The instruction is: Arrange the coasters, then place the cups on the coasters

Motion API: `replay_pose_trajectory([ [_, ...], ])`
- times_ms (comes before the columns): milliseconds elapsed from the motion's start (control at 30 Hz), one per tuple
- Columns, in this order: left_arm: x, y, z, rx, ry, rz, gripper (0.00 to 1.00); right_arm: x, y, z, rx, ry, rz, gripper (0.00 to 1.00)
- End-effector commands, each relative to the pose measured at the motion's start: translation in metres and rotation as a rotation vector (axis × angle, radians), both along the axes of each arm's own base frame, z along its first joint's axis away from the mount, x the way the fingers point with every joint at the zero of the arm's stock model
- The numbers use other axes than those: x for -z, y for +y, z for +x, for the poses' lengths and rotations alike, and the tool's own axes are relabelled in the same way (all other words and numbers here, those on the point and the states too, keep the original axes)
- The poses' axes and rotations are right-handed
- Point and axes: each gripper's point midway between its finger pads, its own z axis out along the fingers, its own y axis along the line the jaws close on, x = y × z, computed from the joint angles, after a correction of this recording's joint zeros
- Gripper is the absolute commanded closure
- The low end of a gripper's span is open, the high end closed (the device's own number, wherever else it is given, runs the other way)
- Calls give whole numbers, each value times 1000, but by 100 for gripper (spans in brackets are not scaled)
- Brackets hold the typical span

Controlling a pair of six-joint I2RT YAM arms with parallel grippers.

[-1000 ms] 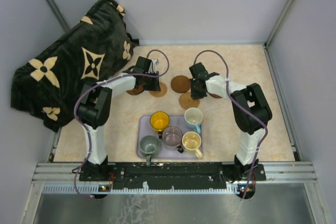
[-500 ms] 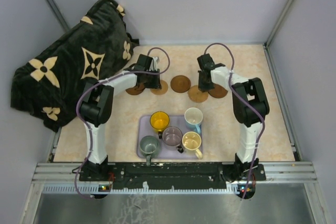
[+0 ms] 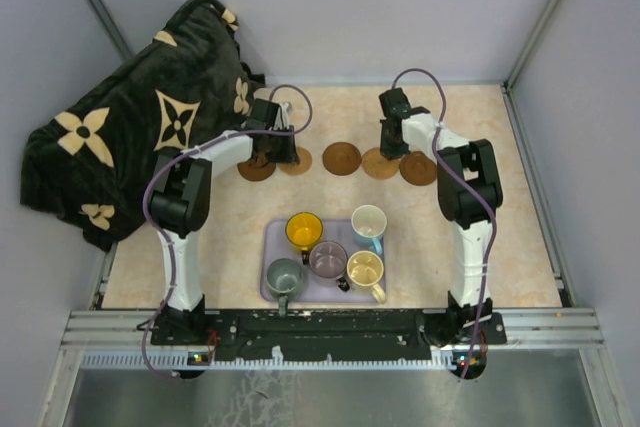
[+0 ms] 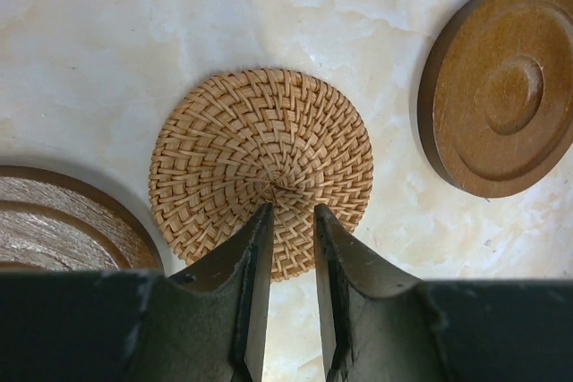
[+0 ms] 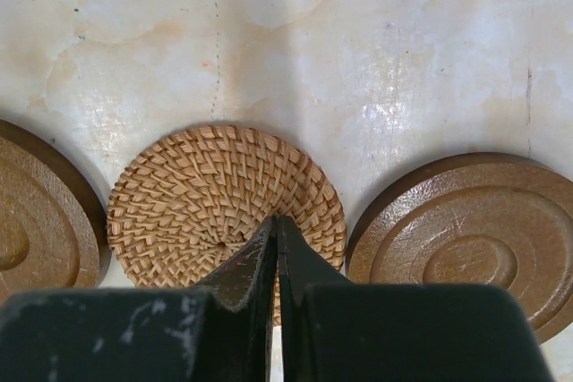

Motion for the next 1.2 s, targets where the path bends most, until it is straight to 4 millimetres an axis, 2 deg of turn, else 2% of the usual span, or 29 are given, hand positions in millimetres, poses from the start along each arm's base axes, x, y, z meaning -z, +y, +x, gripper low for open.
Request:
replay_pose_trajectory([
  [0, 36, 18, -11, -16, 92, 74, 68, 10, -7, 3, -4, 17, -26, 96],
  [400, 31, 14, -14, 5, 95, 55, 68, 10, -29, 19, 49, 5, -37, 96],
  [667, 31, 14, -17, 9, 94, 55, 67, 2, -25, 16, 19, -24, -3, 96],
  [833, 15, 13, -8, 16, 38, 52, 65, -26, -23, 26, -6, -100, 4, 95],
  [1000, -10, 9, 5, 25, -25, 42, 62, -70, -24, 32, -7, -190, 8, 93],
  [1167, -32, 7, 12, 28, -65, 31, 60, -108, -33, 26, 11, -264, -13, 92],
])
